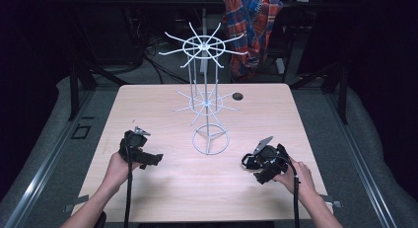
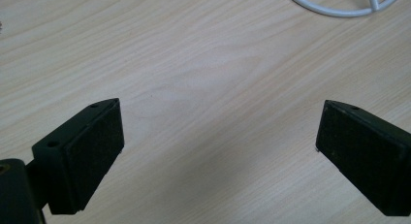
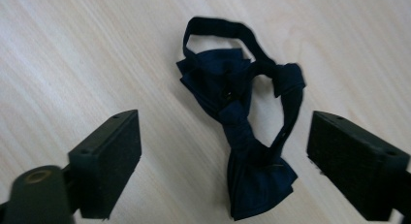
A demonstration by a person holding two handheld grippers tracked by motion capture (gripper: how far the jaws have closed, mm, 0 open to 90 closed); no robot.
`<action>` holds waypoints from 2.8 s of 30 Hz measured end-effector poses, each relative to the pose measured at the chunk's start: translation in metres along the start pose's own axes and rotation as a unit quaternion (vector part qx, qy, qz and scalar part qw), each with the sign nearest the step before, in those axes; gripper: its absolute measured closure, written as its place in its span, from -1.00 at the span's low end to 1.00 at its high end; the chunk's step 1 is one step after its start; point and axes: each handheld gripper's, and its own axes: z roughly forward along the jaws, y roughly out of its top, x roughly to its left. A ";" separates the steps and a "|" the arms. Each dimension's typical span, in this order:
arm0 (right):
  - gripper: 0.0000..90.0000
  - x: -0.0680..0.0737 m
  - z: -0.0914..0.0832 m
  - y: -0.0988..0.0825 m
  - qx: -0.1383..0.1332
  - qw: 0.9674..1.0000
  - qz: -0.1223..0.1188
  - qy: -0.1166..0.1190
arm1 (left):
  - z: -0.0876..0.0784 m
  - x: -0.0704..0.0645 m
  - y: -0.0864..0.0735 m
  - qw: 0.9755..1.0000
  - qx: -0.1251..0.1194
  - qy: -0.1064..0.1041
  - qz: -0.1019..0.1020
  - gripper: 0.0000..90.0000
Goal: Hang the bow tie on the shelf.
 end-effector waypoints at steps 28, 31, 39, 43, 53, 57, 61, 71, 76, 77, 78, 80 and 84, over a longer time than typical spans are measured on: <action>0.43 -0.004 0.019 0.002 0.041 0.999 0.003 0.004 | 0.003 -0.001 0.000 1.000 0.009 -0.002 0.003 -0.92; 0.44 -0.004 0.020 0.004 0.047 0.999 -0.001 -0.003 | 0.003 -0.001 0.000 1.000 0.009 -0.002 0.003 -0.92; 0.47 -0.005 0.022 0.006 0.050 0.999 -0.005 -0.010 | 0.003 -0.001 0.000 1.000 0.011 -0.001 0.003 -0.92; 0.46 -0.005 0.023 0.006 0.050 0.999 -0.004 -0.009 | 0.003 -0.001 0.000 1.000 0.010 0.000 0.003 -0.91; 0.42 -0.003 0.024 0.007 0.052 0.998 -0.010 -0.019 | 0.002 0.000 0.000 1.000 0.006 -0.002 -0.004 -0.92; 0.41 -0.003 0.027 0.010 0.057 0.998 -0.015 -0.027 | 0.002 0.000 -0.001 1.000 0.007 -0.004 -0.003 -0.92; 0.43 -0.002 0.029 0.011 0.058 0.998 -0.015 -0.033 | 0.002 0.001 -0.001 1.000 0.006 -0.003 -0.004 -0.92; 0.62 -0.007 0.028 0.010 0.055 0.998 0.003 -0.036 | 0.002 0.000 -0.001 1.000 0.006 -0.004 -0.003 -0.92; 0.61 -0.009 0.028 0.009 0.057 0.998 0.006 -0.036 | 0.003 0.000 0.000 1.000 0.008 -0.005 -0.001 -0.92; 0.61 -0.009 0.029 0.009 0.051 0.998 0.014 -0.027 | 0.003 -0.001 0.000 1.000 0.009 -0.004 0.000 -0.92; 0.61 -0.010 0.029 0.009 0.053 0.998 0.014 -0.030 | 0.003 -0.001 0.000 1.000 0.010 -0.004 0.000 -0.92; 0.61 -0.012 0.029 0.009 0.051 0.998 0.020 -0.023 | 0.003 -0.001 0.000 1.000 0.010 -0.004 0.000 -0.92; 0.60 -0.012 0.029 0.009 0.052 0.998 0.025 -0.025 | 0.003 -0.001 -0.001 1.000 0.009 -0.004 0.000 -0.92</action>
